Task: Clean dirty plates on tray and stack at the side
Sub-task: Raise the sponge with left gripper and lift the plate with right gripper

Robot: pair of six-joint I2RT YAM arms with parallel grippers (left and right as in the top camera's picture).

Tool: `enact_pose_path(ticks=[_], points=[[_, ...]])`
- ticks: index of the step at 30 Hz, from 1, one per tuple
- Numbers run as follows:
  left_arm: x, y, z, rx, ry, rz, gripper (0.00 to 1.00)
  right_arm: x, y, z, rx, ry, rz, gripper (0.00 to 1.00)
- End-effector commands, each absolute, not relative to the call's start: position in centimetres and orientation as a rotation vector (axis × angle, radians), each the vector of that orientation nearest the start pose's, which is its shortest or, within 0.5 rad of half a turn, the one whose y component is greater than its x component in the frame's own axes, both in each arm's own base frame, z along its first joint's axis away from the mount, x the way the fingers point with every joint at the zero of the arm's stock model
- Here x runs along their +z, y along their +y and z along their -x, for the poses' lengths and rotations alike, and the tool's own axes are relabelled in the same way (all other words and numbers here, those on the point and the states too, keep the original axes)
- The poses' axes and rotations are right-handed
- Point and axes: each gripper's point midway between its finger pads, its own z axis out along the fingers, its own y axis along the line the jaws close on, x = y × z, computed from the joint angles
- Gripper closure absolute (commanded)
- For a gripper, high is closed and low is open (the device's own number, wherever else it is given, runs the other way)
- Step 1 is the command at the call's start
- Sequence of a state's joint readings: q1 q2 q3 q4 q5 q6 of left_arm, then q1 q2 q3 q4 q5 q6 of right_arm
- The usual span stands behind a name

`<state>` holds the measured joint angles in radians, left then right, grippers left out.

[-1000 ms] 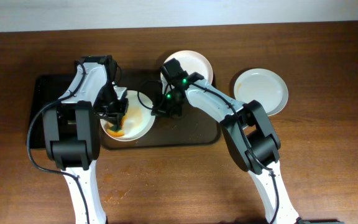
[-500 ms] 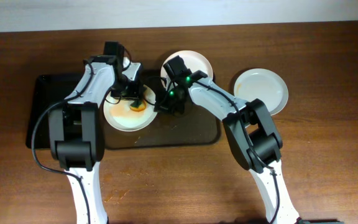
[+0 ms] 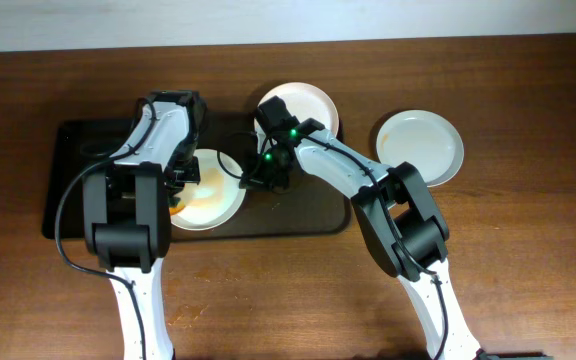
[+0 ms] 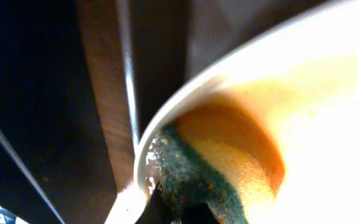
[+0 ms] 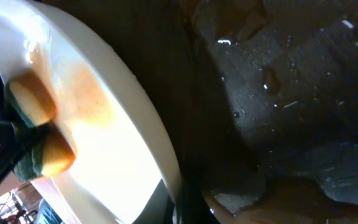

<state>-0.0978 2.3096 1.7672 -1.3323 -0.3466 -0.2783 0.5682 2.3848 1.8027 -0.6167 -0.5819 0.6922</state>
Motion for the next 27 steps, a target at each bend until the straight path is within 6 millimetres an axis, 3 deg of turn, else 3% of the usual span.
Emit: enact_pose_path(ticks=[1,3,4,9,13,15,18,22,24,27], points=[[-1.7,-2.0,-35.3,0.118,3.498,0.009,0.99,-0.9,35.1,-40.1,0.998,3.032,-0.098,0.96],[-1.8,-6.8,-36.8,-0.398,3.399,-0.204,0.99,-0.9,35.1,-40.1,0.998,3.032,-0.098,0.95],[-1.8,-7.6,-37.4,-0.483,3.356,-0.231,0.99,-0.9,35.1,-40.1,0.998,3.032,-0.098,0.96],[-1.2,-9.5,-41.8,-0.61,3.146,-0.271,0.99,-0.9,35.0,-40.0,0.996,3.034,-0.099,0.96],[5.3,-10.6,-46.9,-0.639,2.95,-0.377,0.99,-0.9,35.0,-40.0,0.995,3.036,-0.1,0.96],[10.7,-10.1,-50.1,-0.598,2.816,-0.383,0.99,-0.9,35.0,-40.0,0.995,3.036,-0.096,0.96],[16.3,-7.6,-52.3,-0.545,2.701,-0.312,0.99,-0.3,35.2,-39.7,1.018,3.033,-0.054,0.96],[16.6,-4.2,-52.6,-0.526,2.7,-0.224,0.99,2.0,34.6,-39.6,0.973,3.004,0.049,0.96],[16.5,-2.6,-52.5,-0.52,2.708,-0.18,0.99,4.5,33.0,-39.7,0.812,2.968,0.101,0.96],[16.4,-2.2,-52.4,-0.519,2.713,-0.171,0.99,9.3,29.7,-39.7,0.517,2.887,0.123,0.96]])
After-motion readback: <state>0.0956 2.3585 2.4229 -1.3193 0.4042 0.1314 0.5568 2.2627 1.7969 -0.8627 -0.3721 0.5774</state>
